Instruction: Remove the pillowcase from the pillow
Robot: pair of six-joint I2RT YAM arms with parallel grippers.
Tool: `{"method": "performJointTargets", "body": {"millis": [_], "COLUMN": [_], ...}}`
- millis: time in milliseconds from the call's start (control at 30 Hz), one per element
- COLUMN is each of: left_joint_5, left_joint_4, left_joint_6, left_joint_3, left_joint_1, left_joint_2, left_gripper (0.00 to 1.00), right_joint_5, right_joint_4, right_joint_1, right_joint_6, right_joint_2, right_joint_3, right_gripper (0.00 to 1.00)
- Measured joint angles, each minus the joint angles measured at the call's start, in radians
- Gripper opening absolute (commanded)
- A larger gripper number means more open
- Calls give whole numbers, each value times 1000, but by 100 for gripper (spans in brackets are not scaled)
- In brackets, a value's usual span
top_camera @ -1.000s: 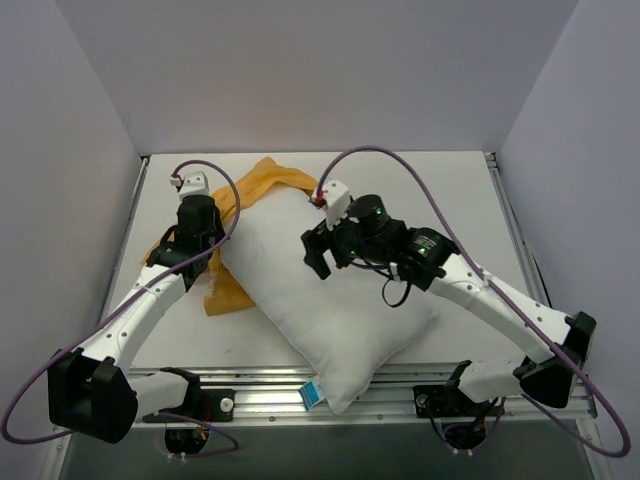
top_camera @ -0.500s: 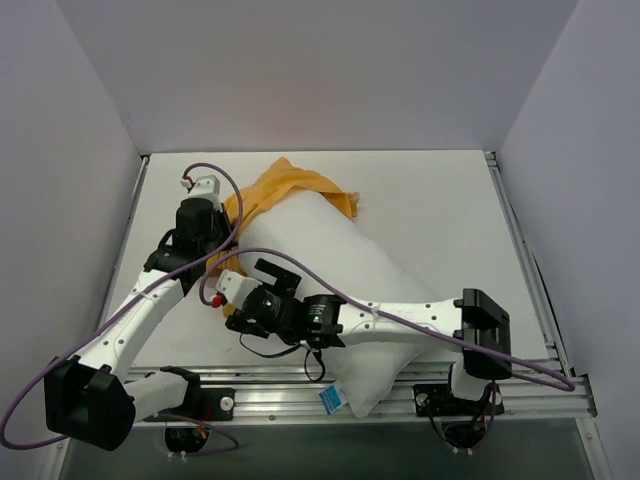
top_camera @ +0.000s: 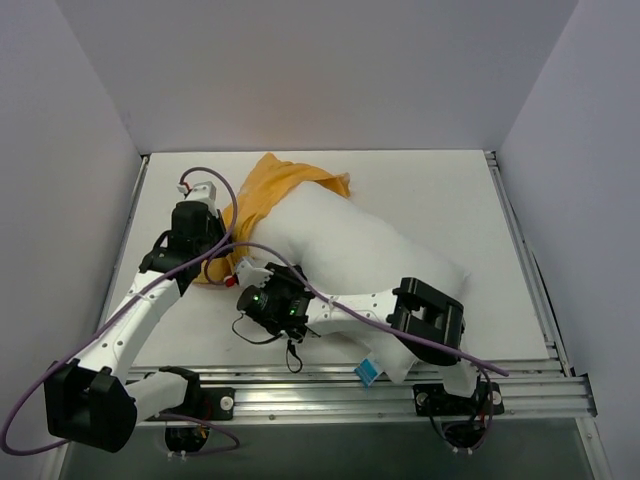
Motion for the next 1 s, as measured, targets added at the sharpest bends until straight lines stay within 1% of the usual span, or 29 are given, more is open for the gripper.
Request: {"method": "performJointTargets", "body": {"millis": [33, 67, 200, 333, 433, 567, 700, 800, 1000], "left_joint_5": [2, 4, 19, 20, 11, -9, -33, -42, -34], "left_joint_4": [-5, -10, -27, -41, -53, -52, -49, -52, -68], "left_joint_6": [0, 0, -1, 0, 0, 1, 0, -2, -21], "left_joint_3": [0, 0, 0, 0, 16, 56, 95, 109, 113], "left_joint_1": [2, 5, 14, 16, 19, 20, 19, 19, 23], "left_joint_2": [3, 6, 22, 27, 27, 26, 26, 26, 27], "left_gripper": [2, 2, 2, 2, 5, 5, 5, 5, 6], "right_joint_5": [24, 41, 50, 19, -34, -117, -196, -296, -497], "right_joint_4": [-1, 1, 0, -27, -62, -106, -175, -214, -273], "right_joint_1": [-14, -32, -100, -134, -150, -178, -233, -320, -547], "right_joint_6": [10, 25, 69, 92, 110, 138, 177, 232, 338], "right_joint_2": [0, 0, -10, -74, -166, -285, -344, -380, -455], "right_joint_3": [-2, -2, -10, -26, -26, -21, 4, 6, 6], "right_gripper": [5, 0, 0, 0, 0, 0, 0, 0, 0]}}
